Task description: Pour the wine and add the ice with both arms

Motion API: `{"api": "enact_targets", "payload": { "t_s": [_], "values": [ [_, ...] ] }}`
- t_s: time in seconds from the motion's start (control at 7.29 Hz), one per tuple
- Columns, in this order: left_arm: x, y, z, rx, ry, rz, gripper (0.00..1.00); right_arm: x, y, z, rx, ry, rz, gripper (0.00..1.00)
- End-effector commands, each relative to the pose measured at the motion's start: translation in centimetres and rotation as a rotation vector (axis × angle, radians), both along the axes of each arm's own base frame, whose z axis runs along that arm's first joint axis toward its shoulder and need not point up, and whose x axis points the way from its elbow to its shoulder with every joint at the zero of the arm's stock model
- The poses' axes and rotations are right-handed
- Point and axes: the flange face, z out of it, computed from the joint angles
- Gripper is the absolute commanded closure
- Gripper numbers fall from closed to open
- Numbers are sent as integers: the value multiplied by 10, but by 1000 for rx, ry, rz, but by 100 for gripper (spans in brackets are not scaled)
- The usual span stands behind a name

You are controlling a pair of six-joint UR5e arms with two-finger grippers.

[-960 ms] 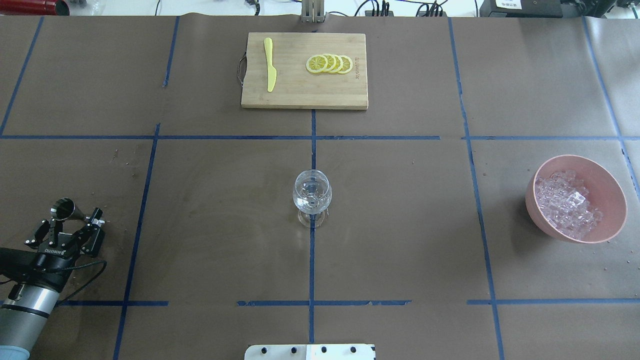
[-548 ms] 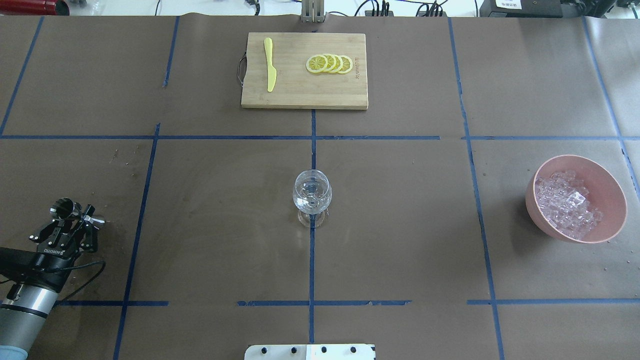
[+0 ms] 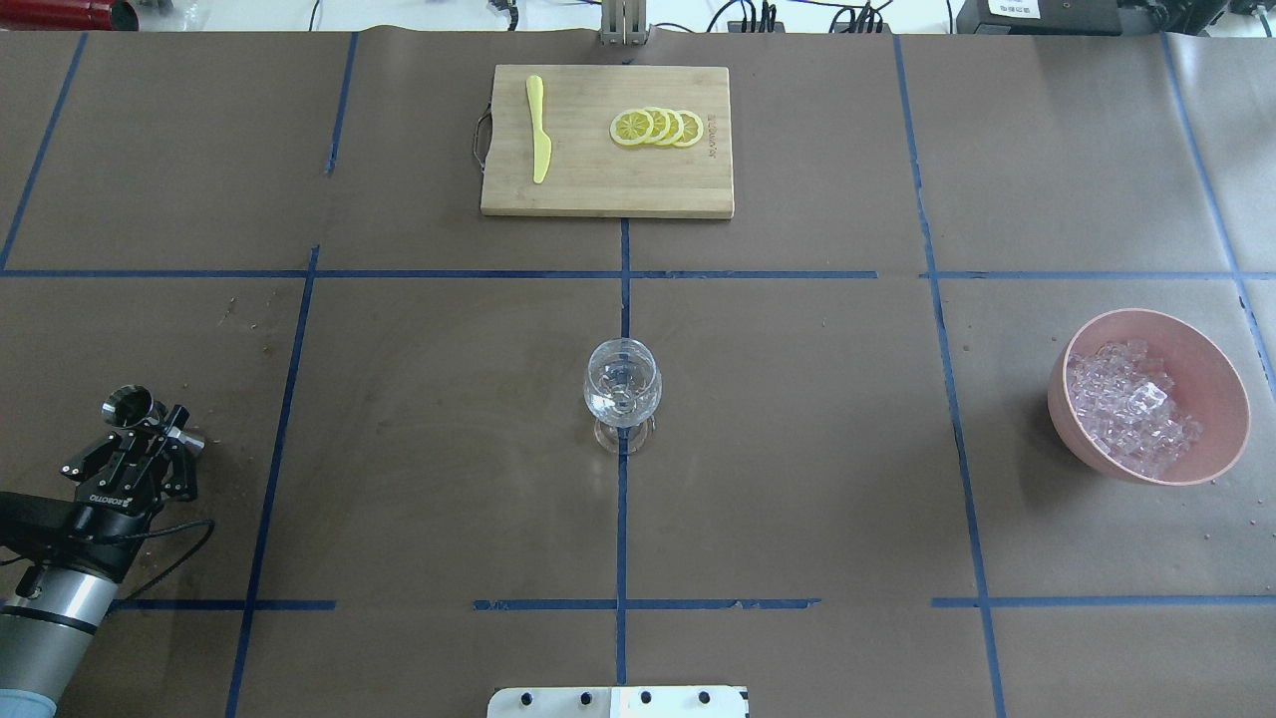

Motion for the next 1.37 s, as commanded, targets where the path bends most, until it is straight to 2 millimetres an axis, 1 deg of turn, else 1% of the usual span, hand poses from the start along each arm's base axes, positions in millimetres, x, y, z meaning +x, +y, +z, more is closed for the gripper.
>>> {"api": "enact_targets", "payload": {
  "t_s": [0.0,0.14,0.27,0.41,0.55,0.69,0.82,0.96,1.1,1.23],
  "values": [
    [8,1,-45,33,23,8,100,-1,-1,-4,7,-2,-2,0],
    [14,1,-77,39,82,23,100,0,-1,-5,9,-5,1,0],
    [25,1,-101,56,76,49,100,-1,0,-8,13,-9,2,0],
    [50,1,-132,81,85,69,100,-1,0,-8,12,-9,2,0],
    [79,1,-172,101,132,87,100,-1,0,-8,12,-9,2,0],
    [94,0,-187,106,111,110,100,-1,-1,-9,16,-9,1,0],
    [114,-4,-219,112,123,126,100,-1,-4,-11,22,-10,1,0],
    [132,-8,-246,109,89,126,100,-2,-4,-12,24,-10,-1,0],
    [128,-13,-270,120,126,145,100,-2,-5,-13,26,-10,-2,0],
    [122,-19,-293,142,75,184,100,-2,-6,-14,28,-10,-2,0]
  ]
}}
